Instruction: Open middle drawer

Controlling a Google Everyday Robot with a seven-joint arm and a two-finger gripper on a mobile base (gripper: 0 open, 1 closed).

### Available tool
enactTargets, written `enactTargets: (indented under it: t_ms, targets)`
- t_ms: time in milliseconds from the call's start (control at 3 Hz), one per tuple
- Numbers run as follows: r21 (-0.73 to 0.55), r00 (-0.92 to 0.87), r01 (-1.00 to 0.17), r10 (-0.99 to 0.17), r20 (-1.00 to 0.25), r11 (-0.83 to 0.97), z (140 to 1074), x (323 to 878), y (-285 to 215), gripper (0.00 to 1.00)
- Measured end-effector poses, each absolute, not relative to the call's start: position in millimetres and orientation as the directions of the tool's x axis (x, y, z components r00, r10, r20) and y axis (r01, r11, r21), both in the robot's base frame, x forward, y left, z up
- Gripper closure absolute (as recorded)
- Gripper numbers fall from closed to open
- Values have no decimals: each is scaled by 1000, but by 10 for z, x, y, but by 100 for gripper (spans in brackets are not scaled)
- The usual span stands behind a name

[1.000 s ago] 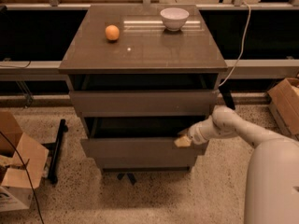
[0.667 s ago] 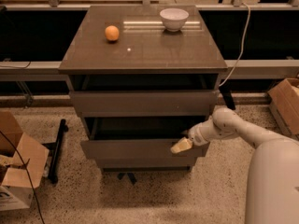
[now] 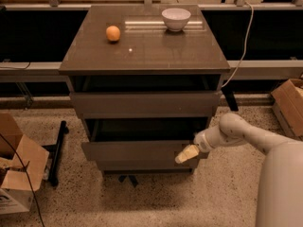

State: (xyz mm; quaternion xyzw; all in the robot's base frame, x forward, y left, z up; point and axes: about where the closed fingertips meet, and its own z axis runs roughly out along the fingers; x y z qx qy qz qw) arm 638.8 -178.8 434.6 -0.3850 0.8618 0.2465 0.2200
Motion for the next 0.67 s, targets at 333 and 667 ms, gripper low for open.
enactTargets:
  t_ms: [333,667]
  targets:
    - [272,-645,-742,-542,-538,613,4343,6244,-1898,19]
    - [272,-645,-742,-542,-538,613,4376,6243,-1898,42]
